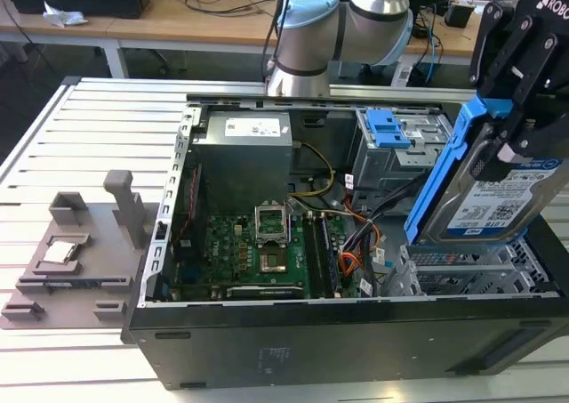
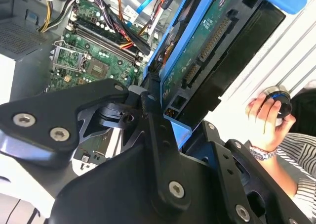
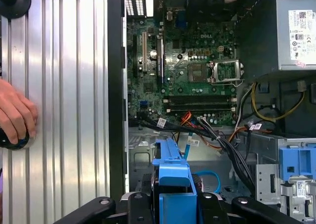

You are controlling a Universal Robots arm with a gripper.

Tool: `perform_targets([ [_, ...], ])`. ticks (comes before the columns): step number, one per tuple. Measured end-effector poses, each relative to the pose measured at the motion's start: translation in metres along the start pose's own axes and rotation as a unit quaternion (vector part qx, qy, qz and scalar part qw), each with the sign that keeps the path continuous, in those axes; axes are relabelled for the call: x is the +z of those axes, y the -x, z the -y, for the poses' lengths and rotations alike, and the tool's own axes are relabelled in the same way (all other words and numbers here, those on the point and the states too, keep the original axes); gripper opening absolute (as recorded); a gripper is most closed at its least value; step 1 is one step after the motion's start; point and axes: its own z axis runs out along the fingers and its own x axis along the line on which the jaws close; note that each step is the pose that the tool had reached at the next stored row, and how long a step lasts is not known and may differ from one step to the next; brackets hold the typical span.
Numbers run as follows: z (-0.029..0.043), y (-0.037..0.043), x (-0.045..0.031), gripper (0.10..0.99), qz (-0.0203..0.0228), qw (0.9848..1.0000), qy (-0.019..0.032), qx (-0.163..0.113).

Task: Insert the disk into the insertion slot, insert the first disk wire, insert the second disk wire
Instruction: 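Insert the disk into the insertion slot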

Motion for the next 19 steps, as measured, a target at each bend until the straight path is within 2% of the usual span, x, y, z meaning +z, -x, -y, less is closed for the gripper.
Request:
perform_targets([
  [3,0.0021,0.0004,0.0088,0.365,-0.0004,1.0000,0.0003,0.000],
  [7,0.0109,0.0020,0.0201,0.365,-0.0016,1.0000,0.0011,0.000],
  [13,0.0187,0.0042,0.0276,0.365,-0.0020,1.0000,0.0014,0.000],
  [19,0.0209,0.0055,0.0371,0.365,-0.0021,1.0000,0.0015,-0.001],
])
